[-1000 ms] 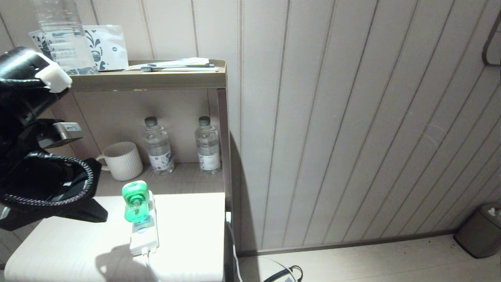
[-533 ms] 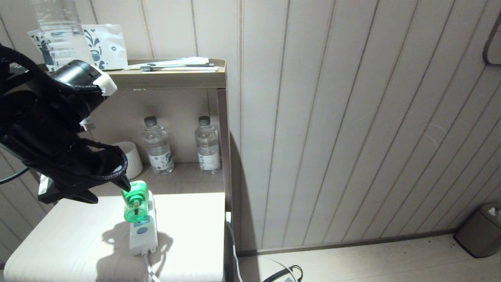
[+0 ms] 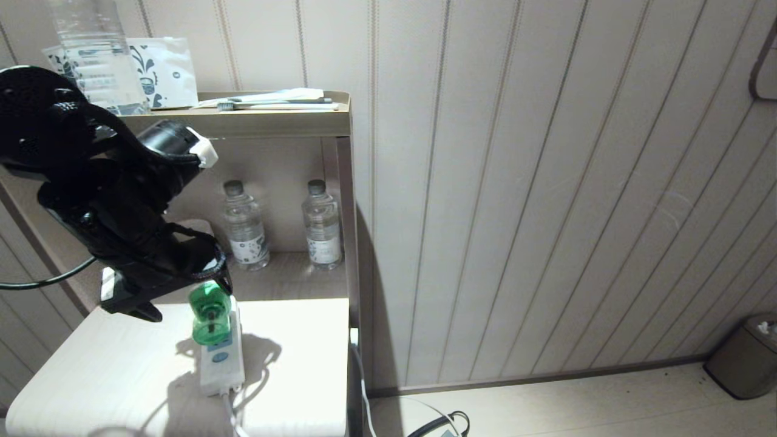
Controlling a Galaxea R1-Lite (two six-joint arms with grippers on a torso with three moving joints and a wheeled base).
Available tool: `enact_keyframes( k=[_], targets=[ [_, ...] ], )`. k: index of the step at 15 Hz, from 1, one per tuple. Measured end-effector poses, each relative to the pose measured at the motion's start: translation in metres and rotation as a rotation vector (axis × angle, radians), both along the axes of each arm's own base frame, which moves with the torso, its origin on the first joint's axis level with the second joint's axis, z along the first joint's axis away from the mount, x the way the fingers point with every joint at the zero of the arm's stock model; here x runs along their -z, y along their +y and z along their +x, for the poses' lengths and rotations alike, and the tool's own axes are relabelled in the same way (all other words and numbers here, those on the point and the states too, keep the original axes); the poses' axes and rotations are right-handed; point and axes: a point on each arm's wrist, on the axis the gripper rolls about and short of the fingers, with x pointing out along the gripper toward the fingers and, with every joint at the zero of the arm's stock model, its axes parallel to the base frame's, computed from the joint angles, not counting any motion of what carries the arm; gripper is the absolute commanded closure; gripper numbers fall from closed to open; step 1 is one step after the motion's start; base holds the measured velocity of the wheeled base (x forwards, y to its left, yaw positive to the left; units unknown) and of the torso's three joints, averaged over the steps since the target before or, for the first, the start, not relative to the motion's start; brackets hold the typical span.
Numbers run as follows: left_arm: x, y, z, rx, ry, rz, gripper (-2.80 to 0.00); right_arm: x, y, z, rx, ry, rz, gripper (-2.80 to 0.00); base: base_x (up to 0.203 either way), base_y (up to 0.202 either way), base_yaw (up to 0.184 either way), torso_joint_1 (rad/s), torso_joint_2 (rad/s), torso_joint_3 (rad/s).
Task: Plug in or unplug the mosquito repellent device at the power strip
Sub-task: Hold the socket with your right hand and unplug it with your left hand
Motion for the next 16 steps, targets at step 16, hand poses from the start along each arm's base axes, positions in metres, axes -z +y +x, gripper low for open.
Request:
enact_keyframes(
  k=[16],
  targets=[
    [0.048, 0.018, 0.070, -0.093, 0.129, -0.027, -2.80, 0.000, 0.000, 0.000, 0.000, 0.000, 0.000, 0.00, 0.000, 0.000, 0.000, 0.000, 0.00, 0.000]
  ],
)
